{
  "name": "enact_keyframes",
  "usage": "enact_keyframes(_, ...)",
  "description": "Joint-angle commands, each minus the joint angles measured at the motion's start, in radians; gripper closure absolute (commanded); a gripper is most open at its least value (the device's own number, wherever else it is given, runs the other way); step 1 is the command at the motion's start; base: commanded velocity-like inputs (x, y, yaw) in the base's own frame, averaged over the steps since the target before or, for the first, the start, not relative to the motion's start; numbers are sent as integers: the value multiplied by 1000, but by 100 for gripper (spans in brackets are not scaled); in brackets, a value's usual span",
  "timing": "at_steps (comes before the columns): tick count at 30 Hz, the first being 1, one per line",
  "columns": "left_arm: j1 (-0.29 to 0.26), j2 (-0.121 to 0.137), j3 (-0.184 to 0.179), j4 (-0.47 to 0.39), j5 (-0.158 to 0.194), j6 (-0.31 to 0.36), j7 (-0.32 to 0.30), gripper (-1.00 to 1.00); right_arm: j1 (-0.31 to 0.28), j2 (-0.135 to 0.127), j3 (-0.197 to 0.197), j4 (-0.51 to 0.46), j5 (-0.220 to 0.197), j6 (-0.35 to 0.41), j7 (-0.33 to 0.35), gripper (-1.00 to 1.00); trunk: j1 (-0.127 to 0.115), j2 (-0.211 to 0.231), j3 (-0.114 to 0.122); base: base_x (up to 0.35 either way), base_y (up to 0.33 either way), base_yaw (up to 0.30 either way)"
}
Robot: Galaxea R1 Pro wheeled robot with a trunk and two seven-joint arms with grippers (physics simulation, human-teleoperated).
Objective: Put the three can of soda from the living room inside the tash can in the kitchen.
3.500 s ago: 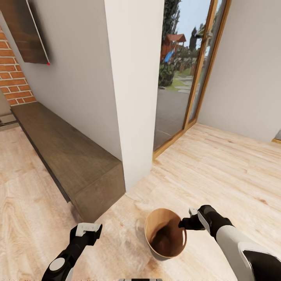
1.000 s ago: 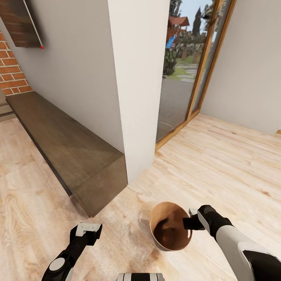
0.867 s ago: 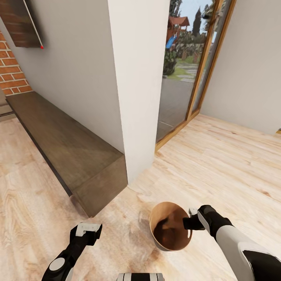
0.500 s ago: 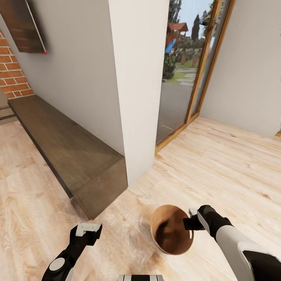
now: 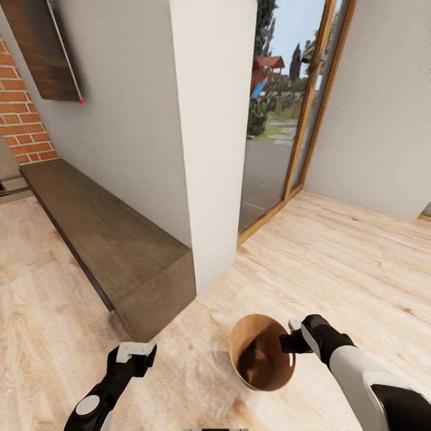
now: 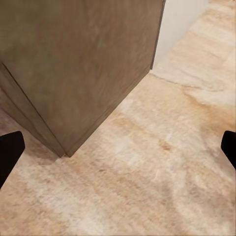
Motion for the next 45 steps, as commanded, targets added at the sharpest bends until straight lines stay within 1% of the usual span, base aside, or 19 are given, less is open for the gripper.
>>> enact_keyframes(1, 0, 0, 0, 0, 0, 0, 0, -100, 0, 0, -5, 0, -15, 2, 6, 100, 0, 0, 4, 0, 0, 0)
enact_keyframes(5, 0, 0, 0, 0, 0, 3, 0, -100, 0, 2, -5, 0, -15, 2, 5, 100, -2, 1, 20, 0, 0, 0)
enact_keyframes(9, 0, 0, 0, 0, 0, 6, -1, -100, 0, 14, -5, 1, -14, 2, 5, 100, -18, 29, 32, 0, 0, 0)
enact_keyframes(14, 0, 1, 0, 0, 1, 6, -1, -100, 0, 20, -4, 0, -14, 2, 5, 100, -37, 64, 48, 0, 0, 0)
enact_keyframes(24, 0, 1, 0, 0, 1, 0, -2, -100, 0, 25, -4, 1, -15, 3, 7, 100, -75, 134, 79, 0, 0, 0)
enact_keyframes(45, 0, 2, 1, 0, 4, -9, -2, -100, 0, 27, -4, 3, -16, 3, 12, 100, -156, 281, 145, 0, 0, 0)
